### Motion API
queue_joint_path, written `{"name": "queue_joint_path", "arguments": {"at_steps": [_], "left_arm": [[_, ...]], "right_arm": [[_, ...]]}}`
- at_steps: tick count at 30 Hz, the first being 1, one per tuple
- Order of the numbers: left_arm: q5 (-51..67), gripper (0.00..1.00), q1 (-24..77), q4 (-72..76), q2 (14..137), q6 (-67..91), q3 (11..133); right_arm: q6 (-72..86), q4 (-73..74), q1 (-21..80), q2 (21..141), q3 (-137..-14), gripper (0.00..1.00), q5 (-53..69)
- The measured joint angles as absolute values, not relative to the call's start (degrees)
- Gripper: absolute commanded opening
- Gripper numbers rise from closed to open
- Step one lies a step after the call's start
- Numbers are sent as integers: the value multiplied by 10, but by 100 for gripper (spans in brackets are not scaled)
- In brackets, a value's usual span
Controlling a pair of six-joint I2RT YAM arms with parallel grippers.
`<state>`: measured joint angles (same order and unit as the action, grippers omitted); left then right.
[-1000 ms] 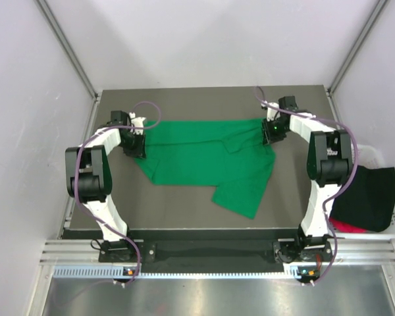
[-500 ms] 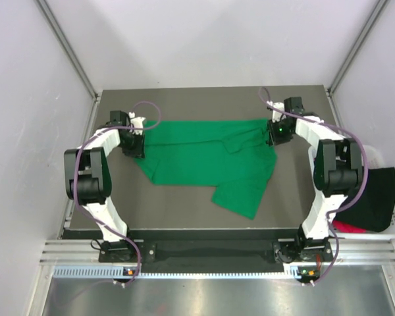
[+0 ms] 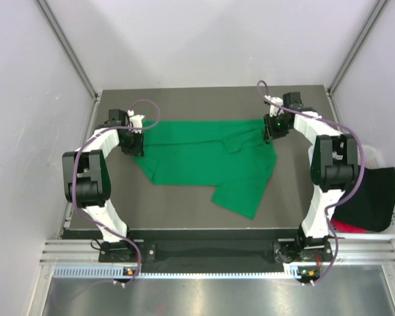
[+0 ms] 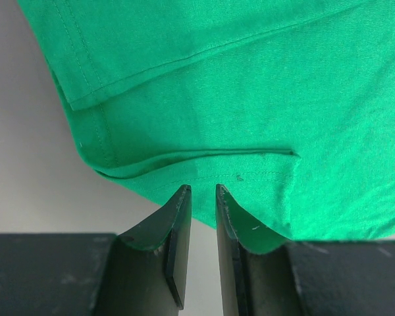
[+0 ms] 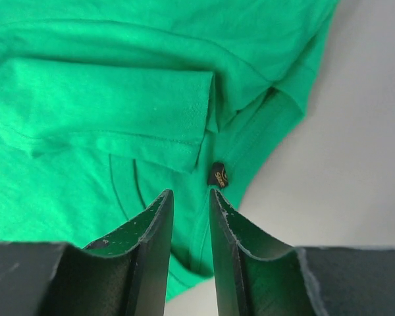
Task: Fold and stack the t-shirts
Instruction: Fold the tshirt
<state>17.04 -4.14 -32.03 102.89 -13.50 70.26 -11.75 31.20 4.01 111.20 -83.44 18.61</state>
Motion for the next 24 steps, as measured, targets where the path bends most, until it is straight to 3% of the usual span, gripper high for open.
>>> {"name": "queue_joint_path", "arguments": {"at_steps": [24], "left_arm": [[164, 27, -41, -315, 1029, -135, 696]], "right_arm": [[-117, 329, 52, 1188, -876, 29, 201]]}}
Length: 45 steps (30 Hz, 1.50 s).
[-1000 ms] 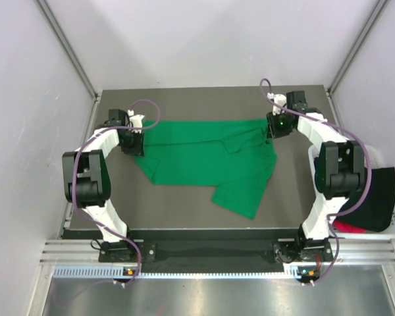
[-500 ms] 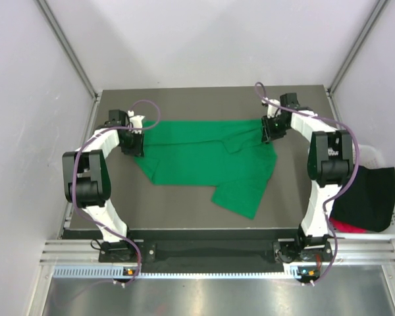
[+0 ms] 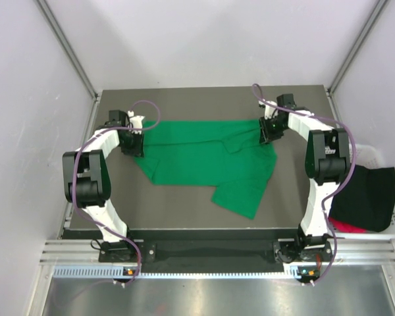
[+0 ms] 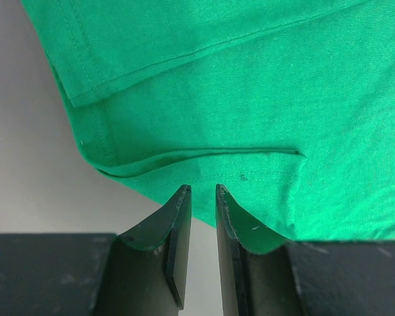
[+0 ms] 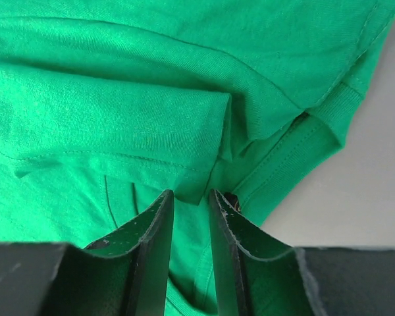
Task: Fold and stack the t-shirts
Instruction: Fold the tshirt
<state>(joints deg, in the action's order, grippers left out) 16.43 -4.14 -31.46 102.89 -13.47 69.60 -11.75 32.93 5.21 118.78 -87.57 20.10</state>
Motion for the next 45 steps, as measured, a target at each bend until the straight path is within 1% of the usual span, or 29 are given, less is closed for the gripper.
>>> {"name": "queue_joint_path", "arguments": {"at_steps": [2, 5, 6, 9, 16, 28, 40, 45], "left_arm": [[163, 27, -41, -315, 1029, -135, 695], [160, 27, -41, -315, 1029, -135, 695], [159, 27, -41, -314, 1029, -135, 695], [158, 27, -41, -315, 1029, -135, 695], [156, 27, -41, -314, 1029, -135, 695], [155, 26, -41, -313, 1028, -135, 679], [153, 26, -41, -312, 1020, -136, 677], [153, 26, -41, -311, 1018, -136, 676]], "right_arm": [[-117, 333, 53, 1190, -878, 27, 201], [-117, 334, 53, 1192, -883, 16, 200], [-118, 335, 53, 1193, -883, 9, 200], [-117, 335, 53, 1193, -883, 0, 200], [-115, 331, 53, 1180, -865, 0, 200], [-114, 326, 54, 1077, -806, 0, 203], [-113, 329, 55, 1063, -790, 0, 210], [-109, 331, 56, 1031, -766, 0, 213]]}}
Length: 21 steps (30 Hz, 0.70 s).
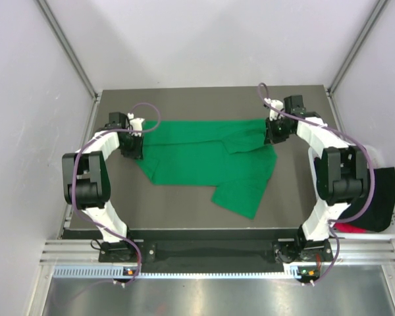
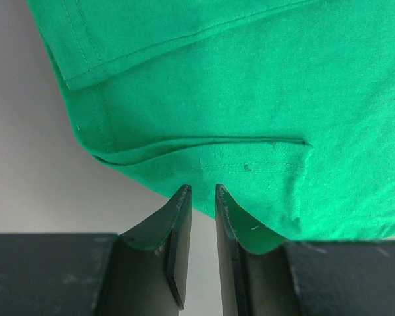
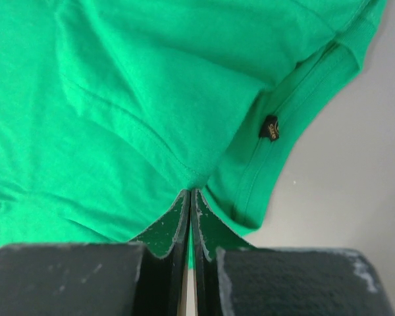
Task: Fold and stack the t-shirts
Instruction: Fold the tshirt
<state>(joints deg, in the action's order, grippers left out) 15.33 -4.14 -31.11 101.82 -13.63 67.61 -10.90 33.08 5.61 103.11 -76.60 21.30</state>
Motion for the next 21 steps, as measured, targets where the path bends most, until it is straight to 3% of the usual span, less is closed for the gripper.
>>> {"name": "queue_joint_path", "arguments": {"at_steps": [17, 21], "left_arm": [[152, 26, -41, -310, 1017, -136, 670], [151, 26, -41, -309, 1017, -136, 670]], "right_arm": [[-103, 326, 60, 972, -723, 1, 221], [-102, 327, 62, 948, -697, 11, 225]]}}
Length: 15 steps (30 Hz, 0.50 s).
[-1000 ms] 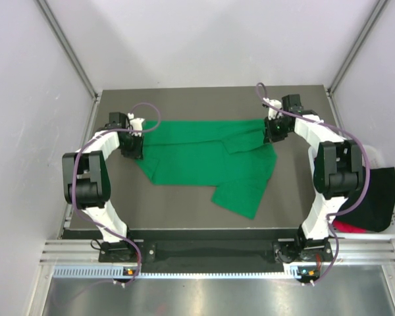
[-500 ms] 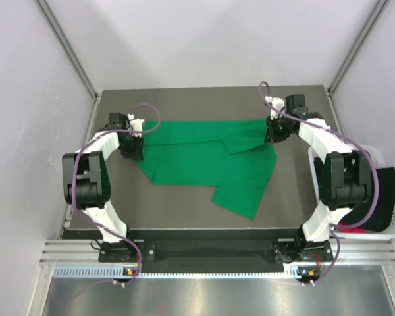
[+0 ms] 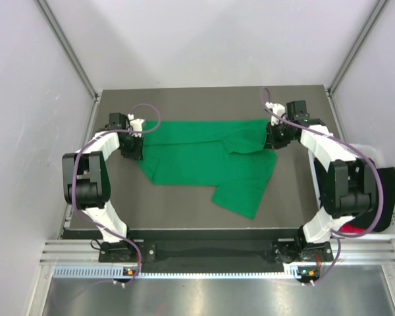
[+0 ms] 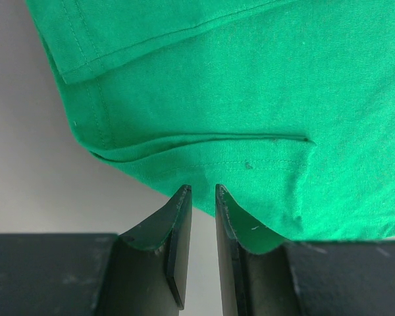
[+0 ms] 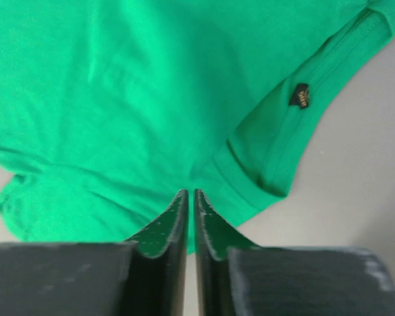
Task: Fold and stack the t-shirts
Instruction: Fold the tshirt
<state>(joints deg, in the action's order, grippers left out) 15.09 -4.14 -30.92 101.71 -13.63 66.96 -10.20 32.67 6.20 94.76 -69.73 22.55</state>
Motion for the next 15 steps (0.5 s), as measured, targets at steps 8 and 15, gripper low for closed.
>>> {"name": "queue_joint_path", "arguments": {"at_steps": [8, 15], "left_arm": [[145, 26, -41, -307, 1017, -136, 670], [145, 26, -41, -304, 1017, -136, 669]], "right_arm": [[-99, 318, 65, 861, -696, 32, 244], [-137, 302, 115, 987, -739, 29, 224]]}}
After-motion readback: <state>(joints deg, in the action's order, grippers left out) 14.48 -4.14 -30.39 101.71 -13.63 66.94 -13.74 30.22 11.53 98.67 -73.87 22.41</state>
